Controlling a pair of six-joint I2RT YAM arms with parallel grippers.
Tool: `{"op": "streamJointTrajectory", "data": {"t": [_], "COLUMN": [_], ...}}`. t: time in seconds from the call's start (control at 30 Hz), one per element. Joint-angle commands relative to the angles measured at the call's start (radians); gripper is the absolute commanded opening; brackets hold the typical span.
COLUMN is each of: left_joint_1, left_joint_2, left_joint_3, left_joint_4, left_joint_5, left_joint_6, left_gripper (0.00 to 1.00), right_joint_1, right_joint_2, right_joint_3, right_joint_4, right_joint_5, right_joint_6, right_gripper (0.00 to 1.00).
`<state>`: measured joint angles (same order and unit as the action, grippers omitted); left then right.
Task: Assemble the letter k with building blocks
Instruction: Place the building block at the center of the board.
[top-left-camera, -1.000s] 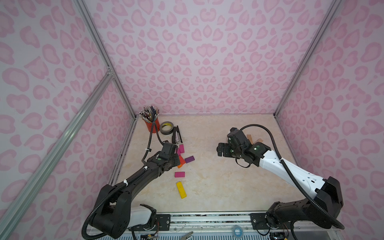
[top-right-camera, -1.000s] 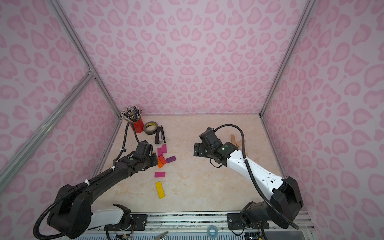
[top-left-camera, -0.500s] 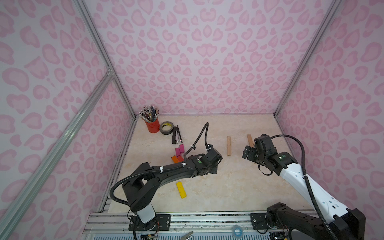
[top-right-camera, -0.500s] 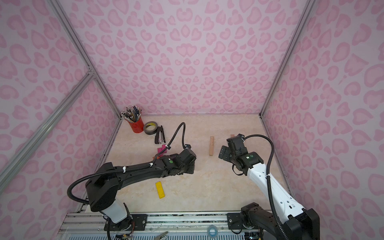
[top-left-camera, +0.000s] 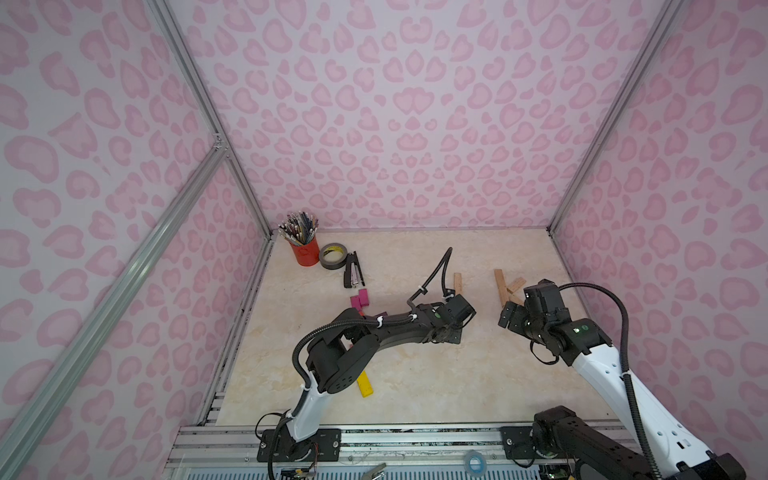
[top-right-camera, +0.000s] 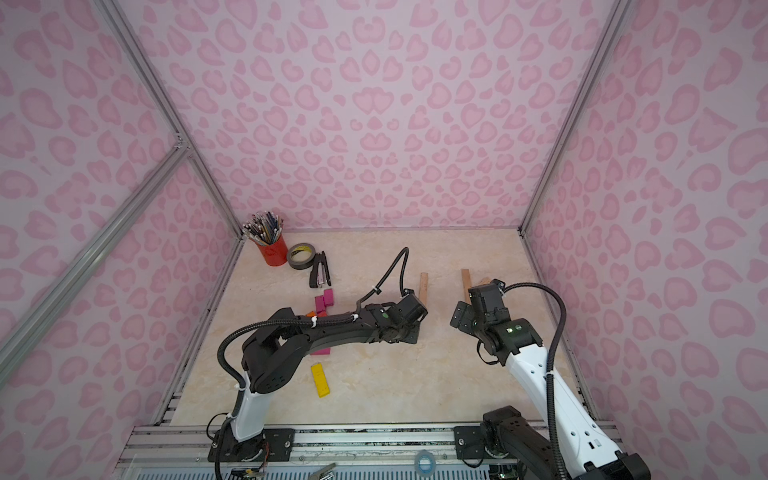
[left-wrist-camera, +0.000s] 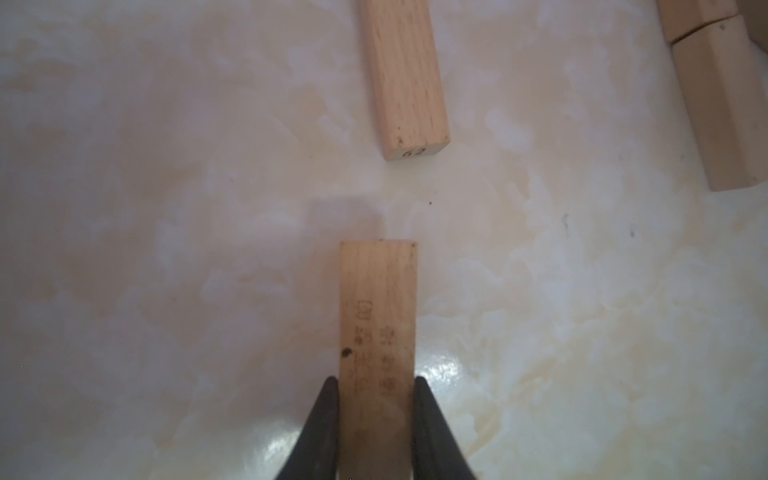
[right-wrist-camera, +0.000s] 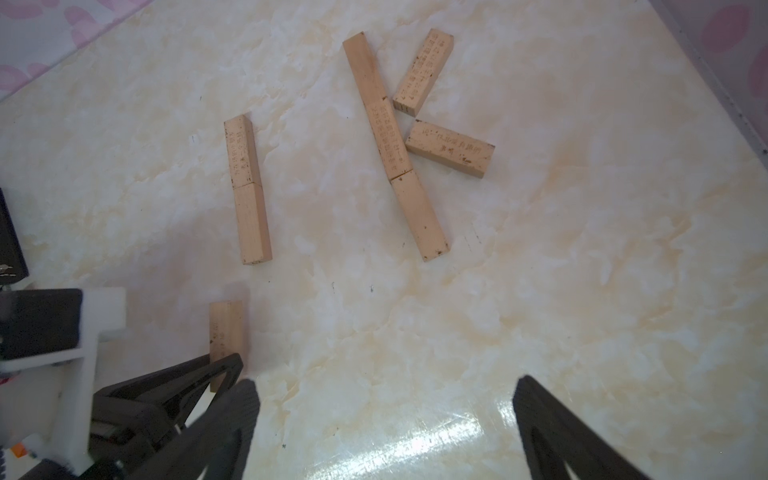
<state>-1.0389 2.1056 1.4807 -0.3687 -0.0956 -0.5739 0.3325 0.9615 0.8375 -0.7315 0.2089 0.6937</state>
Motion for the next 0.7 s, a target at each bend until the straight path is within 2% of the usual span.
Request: {"op": "streamJointTrajectory", "data": {"t": [0.0, 0.3, 0.43, 0.53, 0.67], "left_joint_1": [-0.001, -0.003, 0.001, 0.02, 0.07], "left_joint_2": [0.02, 0.007, -0.046, -0.127, -0.322], "left_joint_3": [0.019, 0.027, 0.013, -0.031, -0.206], "left_joint_4": [-0.015, -0.01, 0.011, 0.049, 0.153], "left_joint_5": [0.028, 0.054, 0.055, 0.062, 0.095], "left_joint_6": [0.005, 0.016, 0.02, 0.016, 0.025], "left_gripper": [0.21, 0.35, 0.46, 0.5, 0.55], "right_joint_1": [-0.002, -0.001, -0.001, 0.007, 0.053], "right_joint_2": [0.0, 0.018, 0.04, 0.059, 0.107], "right_joint_3": [-0.006, 0.015, 0.026, 0.03, 0.04], "right_joint_4": [-0.019, -0.026, -0.026, -0.025, -0.023], "right_joint_5": [-0.006, -0.052, -0.093, -0.113, -0.118], "right_joint_6": [-0.011, -0.014, -0.01, 0.005, 0.052], "right_gripper": [0.97, 0.97, 0.96, 0.91, 0.86]}}
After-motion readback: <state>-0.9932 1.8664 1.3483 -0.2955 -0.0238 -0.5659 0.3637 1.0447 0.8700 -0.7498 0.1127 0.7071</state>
